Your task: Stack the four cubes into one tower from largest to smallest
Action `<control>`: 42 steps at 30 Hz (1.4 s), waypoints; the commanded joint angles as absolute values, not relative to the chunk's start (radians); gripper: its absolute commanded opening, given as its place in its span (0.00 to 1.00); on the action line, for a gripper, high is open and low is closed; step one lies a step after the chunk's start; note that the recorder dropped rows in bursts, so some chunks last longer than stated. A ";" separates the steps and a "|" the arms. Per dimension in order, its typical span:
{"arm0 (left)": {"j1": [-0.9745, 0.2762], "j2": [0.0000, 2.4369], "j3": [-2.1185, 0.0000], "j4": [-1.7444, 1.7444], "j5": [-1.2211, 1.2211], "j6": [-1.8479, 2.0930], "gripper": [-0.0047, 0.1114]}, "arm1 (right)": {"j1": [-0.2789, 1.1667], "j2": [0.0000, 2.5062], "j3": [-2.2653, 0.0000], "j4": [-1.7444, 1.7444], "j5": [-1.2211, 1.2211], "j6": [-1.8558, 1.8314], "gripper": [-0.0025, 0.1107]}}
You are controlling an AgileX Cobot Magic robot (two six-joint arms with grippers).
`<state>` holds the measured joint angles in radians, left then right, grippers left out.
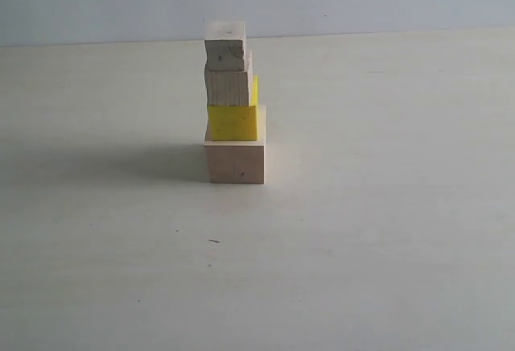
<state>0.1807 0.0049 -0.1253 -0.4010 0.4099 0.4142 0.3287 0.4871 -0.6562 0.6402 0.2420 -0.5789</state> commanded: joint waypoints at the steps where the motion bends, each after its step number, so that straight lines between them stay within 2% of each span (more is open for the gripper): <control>1: 0.171 0.000 -0.116 -0.371 0.399 0.407 0.04 | 0.324 0.483 -0.651 0.636 0.245 -0.575 0.02; 7: 0.129 0.000 -0.116 -0.289 0.397 0.394 0.04 | 0.324 0.483 -0.651 0.636 0.245 -0.575 0.02; 14: 0.126 0.000 -0.017 -0.215 0.361 0.182 0.04 | 0.324 0.483 -0.651 0.639 0.245 -0.575 0.02; 42: 0.129 0.000 0.000 -0.172 0.357 0.179 0.04 | 0.324 0.483 -0.651 0.651 0.245 -0.575 0.02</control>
